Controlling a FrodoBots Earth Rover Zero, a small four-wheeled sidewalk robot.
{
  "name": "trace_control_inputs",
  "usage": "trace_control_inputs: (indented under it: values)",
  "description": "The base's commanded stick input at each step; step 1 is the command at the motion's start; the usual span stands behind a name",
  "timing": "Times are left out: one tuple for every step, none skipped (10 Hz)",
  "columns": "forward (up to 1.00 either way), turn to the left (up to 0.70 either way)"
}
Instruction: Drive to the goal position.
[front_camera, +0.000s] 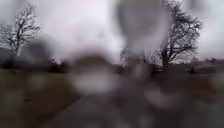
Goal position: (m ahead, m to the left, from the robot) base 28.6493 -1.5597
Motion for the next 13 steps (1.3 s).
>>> trace_control_inputs:
  values:
    - [0.85, 0.00]
    - [0.85, 0.00]
    - [0.85, 0.00]
    - [0.85, 0.00]
    - [0.85, 0.00]
    - [0.85, 0.00]
    - [0.85, 0.00]
    - [0.85, 0.00]
    - [0.85, 0.00]
    - [0.85, 0.00]
    - [0.85, 0.00]
    - [0.85, 0.00]
    - [0.85, 0.00]
